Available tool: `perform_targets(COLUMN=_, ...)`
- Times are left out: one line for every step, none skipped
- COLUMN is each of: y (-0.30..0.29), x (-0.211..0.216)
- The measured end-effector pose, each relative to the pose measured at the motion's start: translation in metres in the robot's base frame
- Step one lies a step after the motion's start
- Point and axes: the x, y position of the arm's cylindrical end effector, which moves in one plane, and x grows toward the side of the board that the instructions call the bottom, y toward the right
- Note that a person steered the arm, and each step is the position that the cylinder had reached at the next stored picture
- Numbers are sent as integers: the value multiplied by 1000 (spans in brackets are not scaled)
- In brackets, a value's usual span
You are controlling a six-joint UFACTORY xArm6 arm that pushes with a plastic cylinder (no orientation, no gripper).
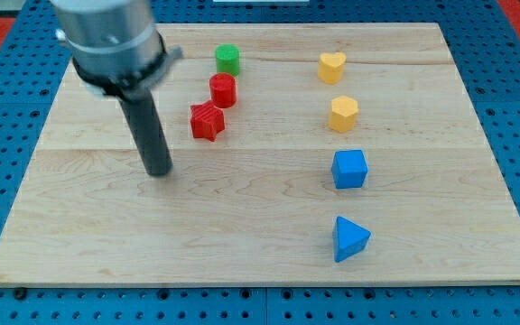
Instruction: Place yellow heart to the top right of the green circle
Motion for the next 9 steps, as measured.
perform_targets(y=54, x=12)
perform_targets(y=70, x=-39)
perform_targets(y=98, x=-65)
perform_targets(y=125, x=-126)
perform_targets(y=189, x=-163)
perform_targets(y=232, x=-187)
perform_targets(y=232, x=-231)
perform_targets(y=185, x=-248)
perform_targets(y=200, x=-240)
